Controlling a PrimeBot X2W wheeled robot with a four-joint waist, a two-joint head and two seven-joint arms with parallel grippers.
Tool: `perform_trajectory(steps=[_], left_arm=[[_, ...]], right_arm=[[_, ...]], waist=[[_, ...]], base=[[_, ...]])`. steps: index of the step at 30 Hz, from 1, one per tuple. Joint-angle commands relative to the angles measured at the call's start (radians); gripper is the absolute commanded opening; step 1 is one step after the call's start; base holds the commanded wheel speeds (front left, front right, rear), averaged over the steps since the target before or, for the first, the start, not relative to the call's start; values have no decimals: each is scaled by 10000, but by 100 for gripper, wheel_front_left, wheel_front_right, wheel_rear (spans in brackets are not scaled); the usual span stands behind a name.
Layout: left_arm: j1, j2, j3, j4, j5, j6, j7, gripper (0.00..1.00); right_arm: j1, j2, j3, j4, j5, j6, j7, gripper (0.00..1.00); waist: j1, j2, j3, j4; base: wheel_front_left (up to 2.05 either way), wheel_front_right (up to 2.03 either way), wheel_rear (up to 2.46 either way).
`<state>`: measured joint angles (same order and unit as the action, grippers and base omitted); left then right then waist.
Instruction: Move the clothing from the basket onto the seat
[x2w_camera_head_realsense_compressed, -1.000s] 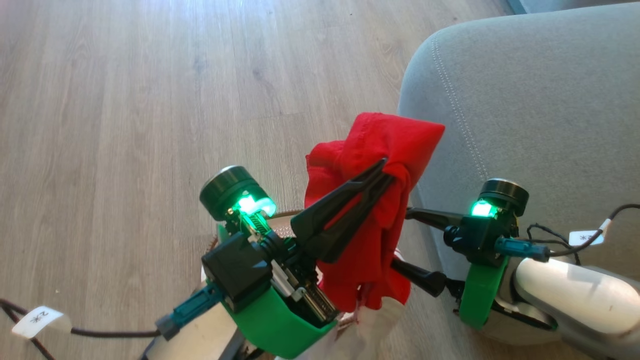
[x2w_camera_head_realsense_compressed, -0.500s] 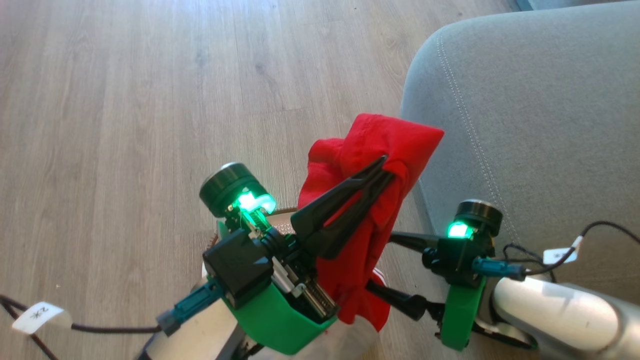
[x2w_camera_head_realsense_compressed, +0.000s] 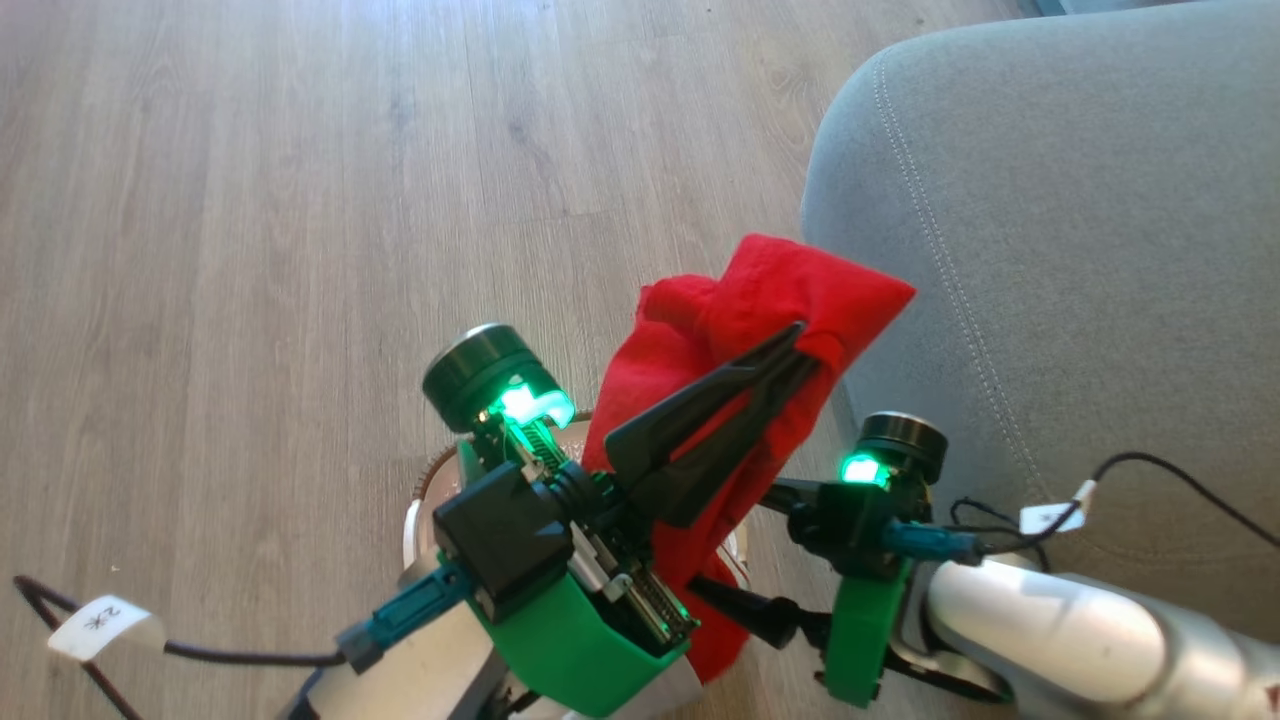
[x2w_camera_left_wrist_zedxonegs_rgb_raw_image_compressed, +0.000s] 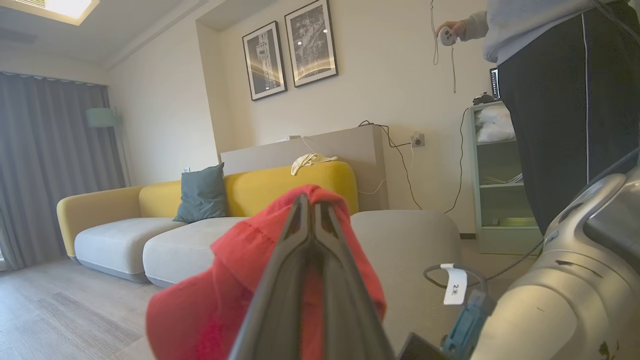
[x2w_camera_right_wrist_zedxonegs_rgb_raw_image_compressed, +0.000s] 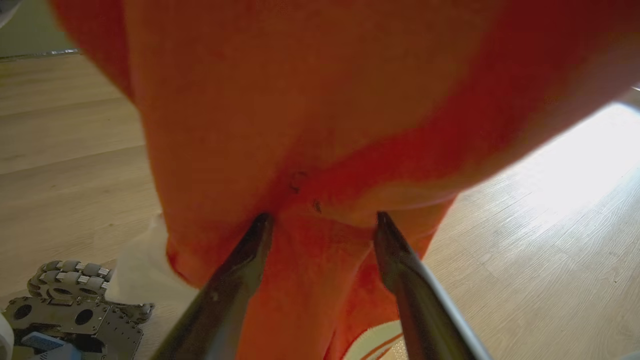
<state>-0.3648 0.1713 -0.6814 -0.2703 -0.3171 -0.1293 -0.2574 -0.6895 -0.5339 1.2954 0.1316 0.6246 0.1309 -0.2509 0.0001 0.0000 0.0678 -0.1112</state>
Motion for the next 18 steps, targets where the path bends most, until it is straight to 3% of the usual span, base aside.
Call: perform_trajectory(steps=[1, 8, 18], left_arm=[[-550, 40, 341, -316, 23, -13, -44, 0], [-584, 57, 131, -296, -16, -13, -44, 0], [-533, 85, 35, -219, -45, -13, -44, 0]], right_arm=[[-34, 66, -152, -133, 19, -2, -78, 100], [70, 907, -800, 733, -406, -2, -105, 100], [750, 1769, -1814, 663, -1257, -2, -107, 100]], waist=[[-1, 0, -3, 12], [-1, 0, -45, 126], [-1, 0, -164, 193]], base=[[0, 0, 0], [0, 0, 0], [0, 0, 0]])
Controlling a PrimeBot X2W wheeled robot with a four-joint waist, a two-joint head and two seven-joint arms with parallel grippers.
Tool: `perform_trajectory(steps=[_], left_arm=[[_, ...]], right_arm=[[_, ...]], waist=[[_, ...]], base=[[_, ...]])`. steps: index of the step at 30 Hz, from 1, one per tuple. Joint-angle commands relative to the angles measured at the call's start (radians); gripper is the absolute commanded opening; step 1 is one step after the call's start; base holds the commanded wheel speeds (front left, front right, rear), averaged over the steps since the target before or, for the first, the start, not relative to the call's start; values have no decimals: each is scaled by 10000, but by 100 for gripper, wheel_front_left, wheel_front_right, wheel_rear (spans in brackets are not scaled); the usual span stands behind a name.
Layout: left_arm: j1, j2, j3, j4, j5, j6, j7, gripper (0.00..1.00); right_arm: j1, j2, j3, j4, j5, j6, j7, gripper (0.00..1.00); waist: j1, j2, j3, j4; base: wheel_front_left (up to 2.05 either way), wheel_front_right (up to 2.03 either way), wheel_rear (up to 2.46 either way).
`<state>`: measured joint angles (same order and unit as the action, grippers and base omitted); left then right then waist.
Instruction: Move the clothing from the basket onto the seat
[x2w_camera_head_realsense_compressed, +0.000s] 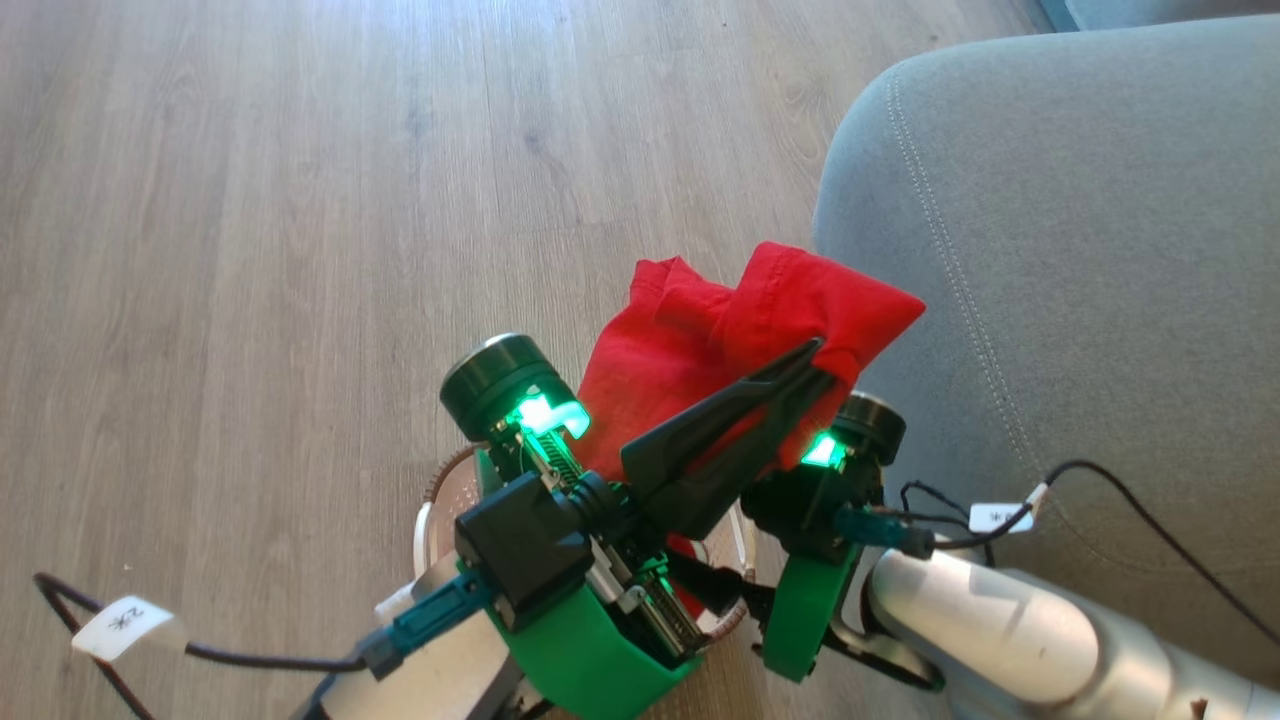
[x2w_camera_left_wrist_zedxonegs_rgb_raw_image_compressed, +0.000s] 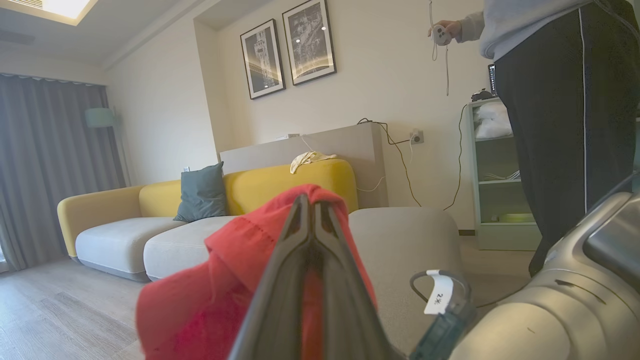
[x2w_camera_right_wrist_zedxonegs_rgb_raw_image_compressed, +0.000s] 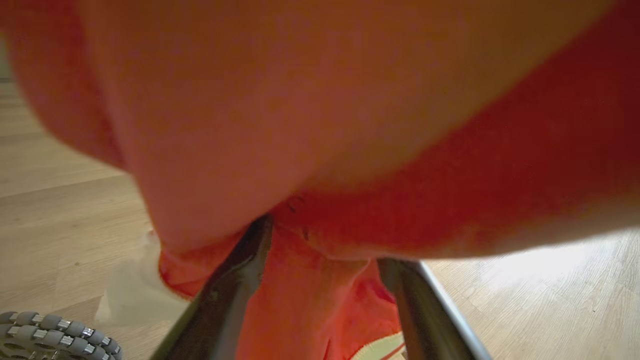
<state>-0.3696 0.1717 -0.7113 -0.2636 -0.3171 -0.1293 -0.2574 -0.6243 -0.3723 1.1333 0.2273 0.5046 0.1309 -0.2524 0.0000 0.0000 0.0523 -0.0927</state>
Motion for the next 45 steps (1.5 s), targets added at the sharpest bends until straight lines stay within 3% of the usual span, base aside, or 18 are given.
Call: perform_trajectory(steps=[1, 2, 16, 25, 34, 45], left_arm=[[-477, 72, 333, -283, -45, -13, -44, 0], [-469, 63, 330, -280, -44, -13, -44, 0], [-371, -23, 472, -292, 23, -13, -44, 0], [-206, -86, 712, -320, 74, -13, -44, 0], [193, -193, 1322, 201, 385, -13, -44, 0], [808, -577, 2169, 1870, 632, -13, -44, 0]], right_arm=[[169, 208, -242, -300, -60, -2, -92, 47], [238, 260, -306, -294, -60, -2, -92, 0], [1347, 1168, -2212, -266, -393, -2, -93, 0], [2546, 2308, -5254, -642, -654, -2, -93, 0], [3216, 3033, -7499, -1326, -906, -2, -93, 0], [3355, 3196, -8332, -1569, -906, -2, -93, 0]], waist=[[0, 0, -24, 18], [0, 0, -40, 30], [0, 0, -73, 122], [0, 0, -124, 180], [0, 0, -165, 171], [0, 0, -226, 112]], base=[[0, 0, 0], [0, 0, 0], [0, 0, 0], [0, 0, 0], [0, 0, 0], [0, 0, 0]])
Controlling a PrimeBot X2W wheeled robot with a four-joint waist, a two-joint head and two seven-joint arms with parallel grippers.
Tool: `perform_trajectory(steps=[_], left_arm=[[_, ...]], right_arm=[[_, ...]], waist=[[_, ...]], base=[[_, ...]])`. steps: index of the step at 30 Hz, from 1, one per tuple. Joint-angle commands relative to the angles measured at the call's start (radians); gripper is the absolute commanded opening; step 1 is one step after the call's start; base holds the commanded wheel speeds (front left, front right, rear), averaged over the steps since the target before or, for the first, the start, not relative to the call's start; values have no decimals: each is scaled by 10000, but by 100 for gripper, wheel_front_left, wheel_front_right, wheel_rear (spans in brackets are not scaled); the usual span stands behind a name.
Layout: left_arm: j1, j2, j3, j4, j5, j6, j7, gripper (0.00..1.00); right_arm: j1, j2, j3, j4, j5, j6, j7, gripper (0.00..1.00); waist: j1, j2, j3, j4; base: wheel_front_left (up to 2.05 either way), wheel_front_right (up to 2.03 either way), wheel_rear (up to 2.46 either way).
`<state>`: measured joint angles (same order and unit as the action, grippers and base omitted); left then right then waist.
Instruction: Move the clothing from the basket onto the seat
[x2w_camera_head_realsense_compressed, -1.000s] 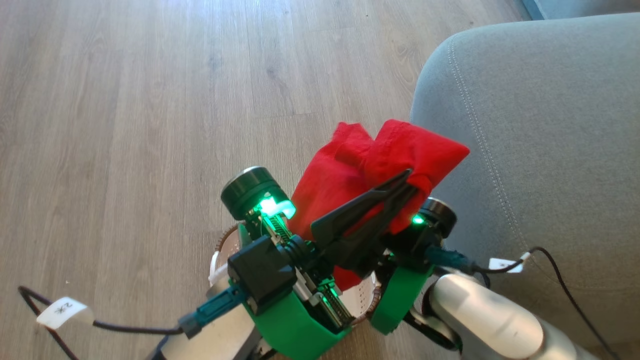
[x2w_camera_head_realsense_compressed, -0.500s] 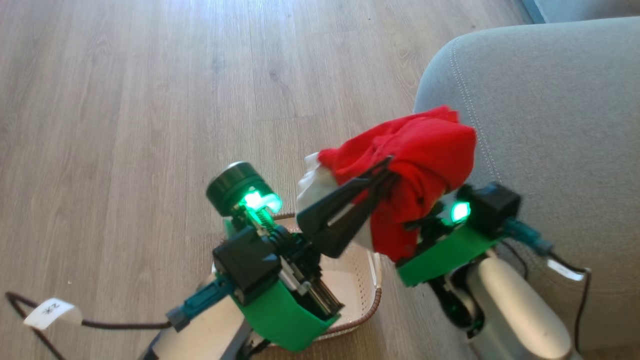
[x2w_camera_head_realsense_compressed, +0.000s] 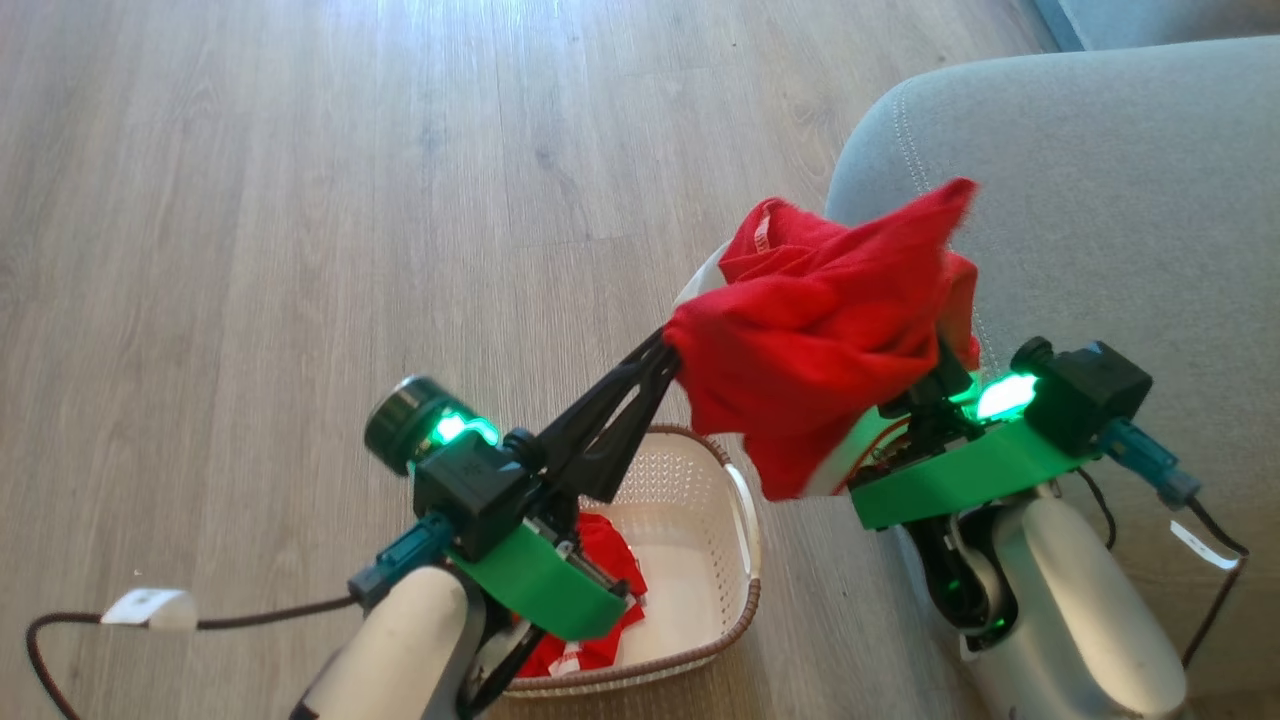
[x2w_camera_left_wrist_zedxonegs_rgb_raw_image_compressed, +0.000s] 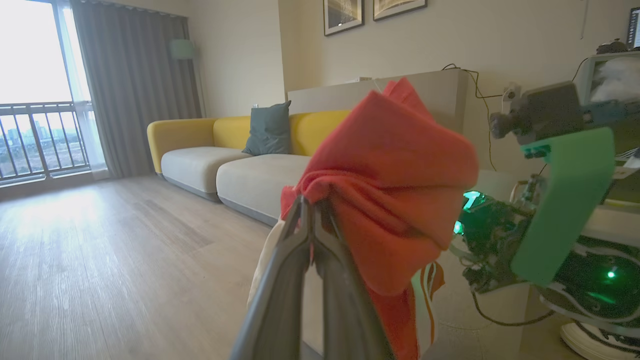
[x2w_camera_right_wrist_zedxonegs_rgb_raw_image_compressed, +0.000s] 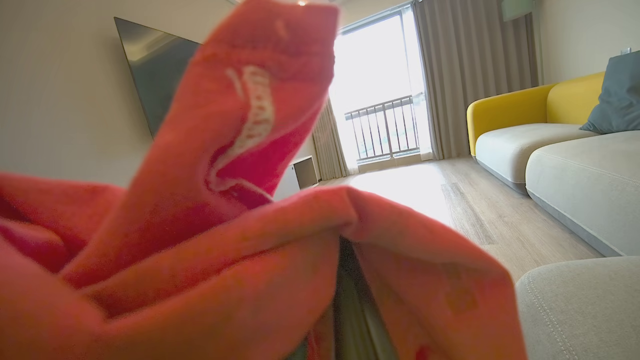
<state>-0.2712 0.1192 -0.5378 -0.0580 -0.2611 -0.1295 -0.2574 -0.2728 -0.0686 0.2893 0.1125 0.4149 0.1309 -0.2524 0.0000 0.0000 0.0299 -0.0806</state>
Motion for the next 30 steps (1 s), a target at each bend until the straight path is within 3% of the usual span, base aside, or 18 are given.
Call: perform_trajectory(steps=[1, 18, 19, 20, 21, 22, 23, 30], left_arm=[[-146, -71, 474, -14, 102, -12, -44, 0], [-279, 58, -972, 1441, 417, -12, -44, 0], [-284, 47, -1006, 1481, 482, -12, -44, 10], [-276, 21, -1009, 1507, 527, -12, -44, 42], [-247, -9, -986, 1554, 551, -12, -44, 60], [-221, -32, -960, 1604, 582, -12, -44, 96], [-179, -36, -966, 1734, 580, -12, -44, 100], [-20, -56, -796, 2061, 675, -12, -44, 100]], right_arm=[[-160, 162, 66, -437, 8, -2, -93, 0], [-162, 181, -297, -798, 82, -2, -93, 0], [-151, 181, -315, -820, 63, -2, -93, 0], [-140, 182, -339, -839, 48, -2, -93, 0], [-127, 182, -371, -857, 25, -2, -93, 0], [-115, 182, -399, -870, 3, -2, -93, 0], [-105, 182, -433, -881, -12, -2, -93, 0], [-109, 182, -768, -940, -160, -2, -93, 0]], waist=[[0, 0, 3, -22], [0, 0, 266, -28], [0, 0, 282, -24], [0, 0, 294, -22], [0, 0, 299, -20], [0, 0, 307, -21], [0, 0, 311, -26], [0, 0, 282, -29]], base=[[0, 0, 0], [0, 0, 0], [0, 0, 0], [0, 0, 0], [0, 0, 0], [0, 0, 0], [0, 0, 0], [0, 0, 0]])
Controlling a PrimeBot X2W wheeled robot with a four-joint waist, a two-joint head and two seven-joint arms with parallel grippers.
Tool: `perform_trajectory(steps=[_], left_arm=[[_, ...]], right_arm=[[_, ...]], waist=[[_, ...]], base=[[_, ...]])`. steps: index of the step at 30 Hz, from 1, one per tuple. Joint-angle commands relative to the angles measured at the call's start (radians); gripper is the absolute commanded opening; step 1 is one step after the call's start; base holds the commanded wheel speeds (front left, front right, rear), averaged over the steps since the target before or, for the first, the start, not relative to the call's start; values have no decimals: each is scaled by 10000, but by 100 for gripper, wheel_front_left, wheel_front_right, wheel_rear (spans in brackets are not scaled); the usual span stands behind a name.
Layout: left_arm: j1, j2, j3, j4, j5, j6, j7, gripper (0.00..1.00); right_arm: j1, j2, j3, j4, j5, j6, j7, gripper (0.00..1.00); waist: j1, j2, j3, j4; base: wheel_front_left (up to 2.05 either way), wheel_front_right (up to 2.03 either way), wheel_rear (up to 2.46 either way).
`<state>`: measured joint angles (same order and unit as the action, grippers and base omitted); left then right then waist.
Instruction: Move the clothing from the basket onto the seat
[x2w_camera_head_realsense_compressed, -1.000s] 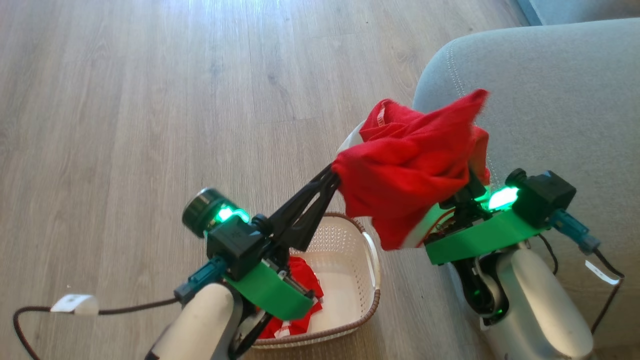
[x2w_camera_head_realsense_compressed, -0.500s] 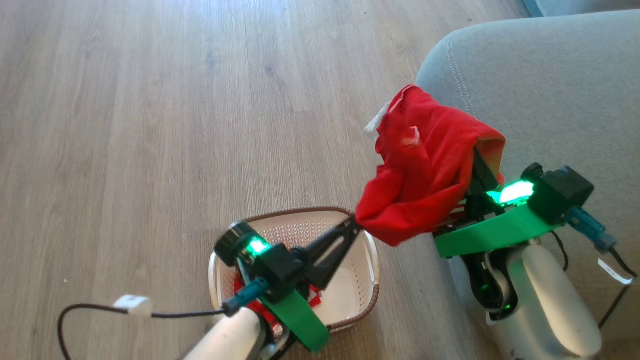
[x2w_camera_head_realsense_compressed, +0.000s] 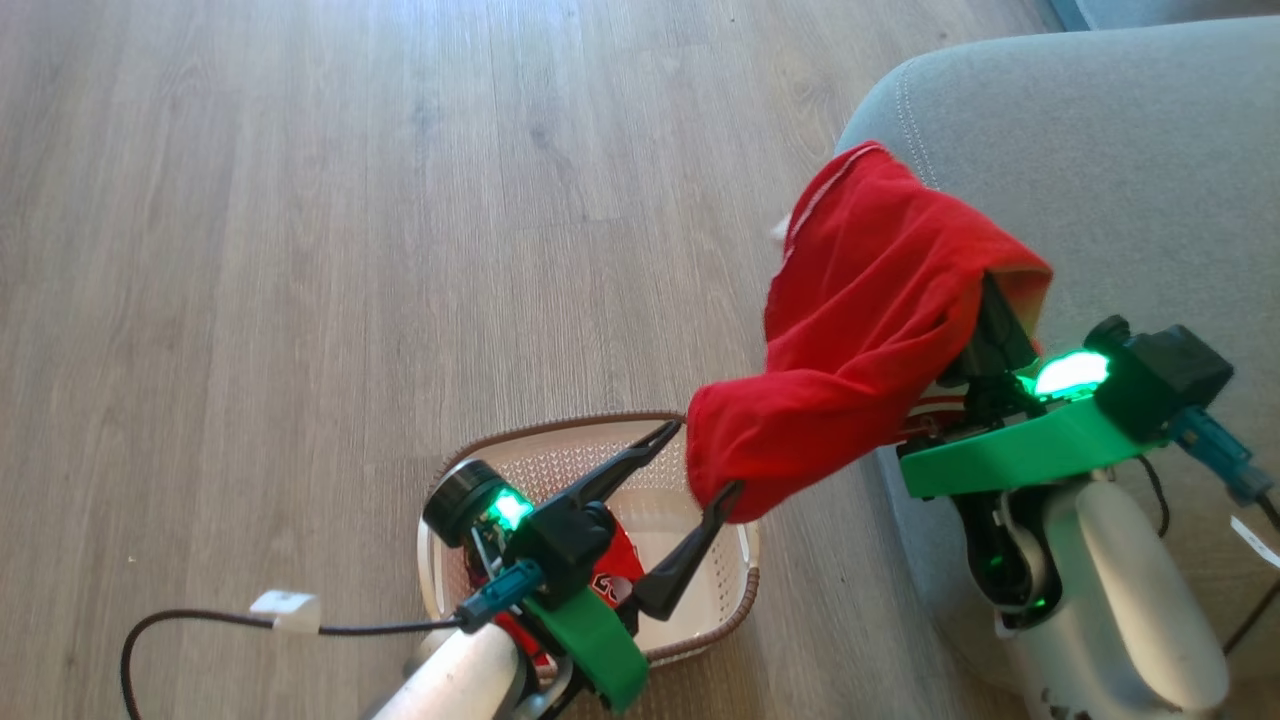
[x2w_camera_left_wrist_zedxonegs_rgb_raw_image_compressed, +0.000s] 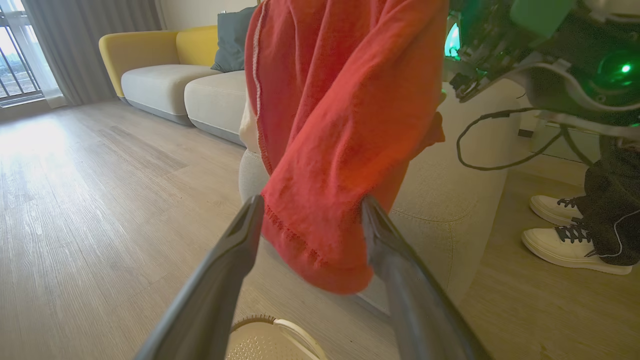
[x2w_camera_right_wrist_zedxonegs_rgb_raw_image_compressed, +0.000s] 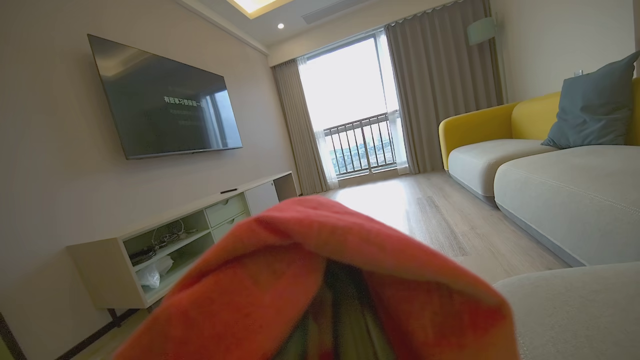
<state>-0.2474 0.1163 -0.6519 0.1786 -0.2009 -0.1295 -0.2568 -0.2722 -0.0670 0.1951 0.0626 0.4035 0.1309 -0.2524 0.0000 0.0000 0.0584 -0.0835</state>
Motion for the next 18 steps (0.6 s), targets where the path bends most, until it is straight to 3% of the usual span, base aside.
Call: perform_trajectory(steps=[1, 18], left_arm=[[-221, -27, 384, -275, 81, -12, -49, 100], [658, -419, 1959, -203, 212, -12, -49, 100]], right_arm=[[-118, 167, 121, -457, -73, -2, -93, 0], [335, 33, -625, -578, -380, -2, -93, 0]], waist=[[0, 0, -14, 2], [0, 0, -251, 92]], base=[[0, 0, 0], [0, 0, 0]])
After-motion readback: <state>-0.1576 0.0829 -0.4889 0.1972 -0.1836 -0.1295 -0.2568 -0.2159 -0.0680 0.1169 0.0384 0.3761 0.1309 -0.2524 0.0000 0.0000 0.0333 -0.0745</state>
